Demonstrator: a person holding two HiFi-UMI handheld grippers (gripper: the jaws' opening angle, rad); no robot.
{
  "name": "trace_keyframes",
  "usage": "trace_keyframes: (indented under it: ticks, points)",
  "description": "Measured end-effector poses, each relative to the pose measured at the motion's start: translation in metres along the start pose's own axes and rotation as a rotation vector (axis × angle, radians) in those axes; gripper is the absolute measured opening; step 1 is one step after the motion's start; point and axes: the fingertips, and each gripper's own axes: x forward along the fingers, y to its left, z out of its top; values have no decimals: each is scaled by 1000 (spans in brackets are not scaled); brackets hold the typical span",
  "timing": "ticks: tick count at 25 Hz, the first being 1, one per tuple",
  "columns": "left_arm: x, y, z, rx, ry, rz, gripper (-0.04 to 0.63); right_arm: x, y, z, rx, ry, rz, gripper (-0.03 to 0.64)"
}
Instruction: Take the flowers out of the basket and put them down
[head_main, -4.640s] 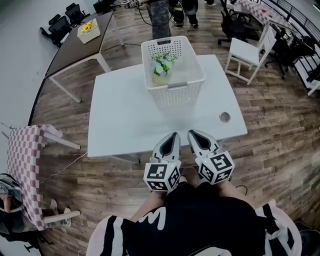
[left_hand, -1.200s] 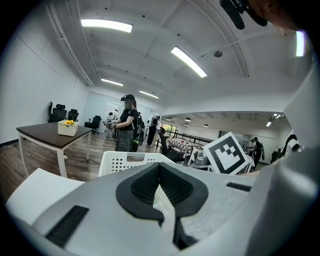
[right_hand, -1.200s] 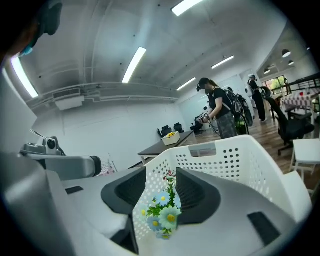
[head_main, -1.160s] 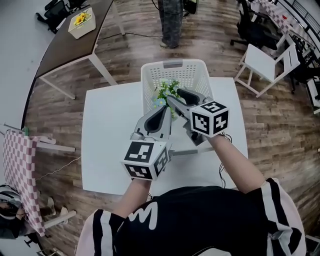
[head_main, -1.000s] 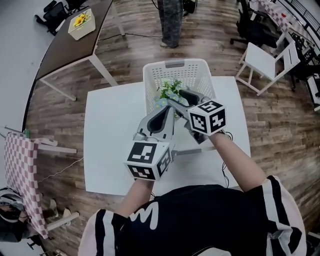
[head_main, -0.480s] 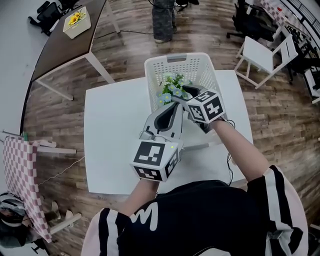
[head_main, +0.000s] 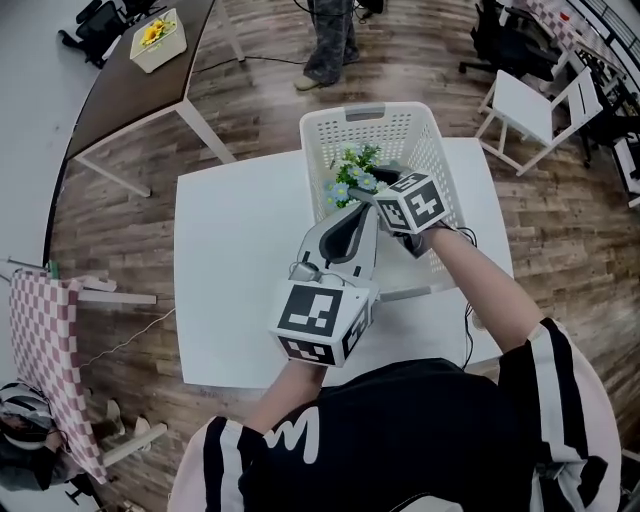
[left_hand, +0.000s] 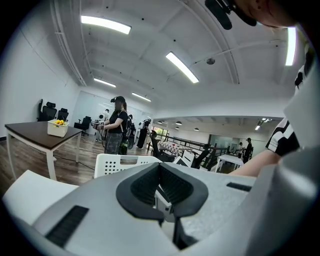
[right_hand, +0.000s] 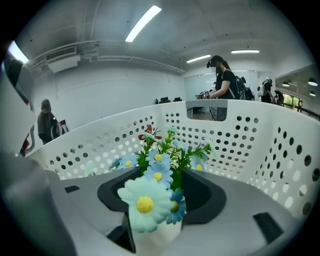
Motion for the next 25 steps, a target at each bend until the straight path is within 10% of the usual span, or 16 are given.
trace_keyframes:
  ticks: [15, 25]
  points:
    - [0, 1, -1, 18, 1, 9, 5, 12, -2, -4, 155, 49, 8, 241]
    - [-1, -2, -4, 29, 8, 8, 5, 23, -2, -5, 9, 79, -59, 245]
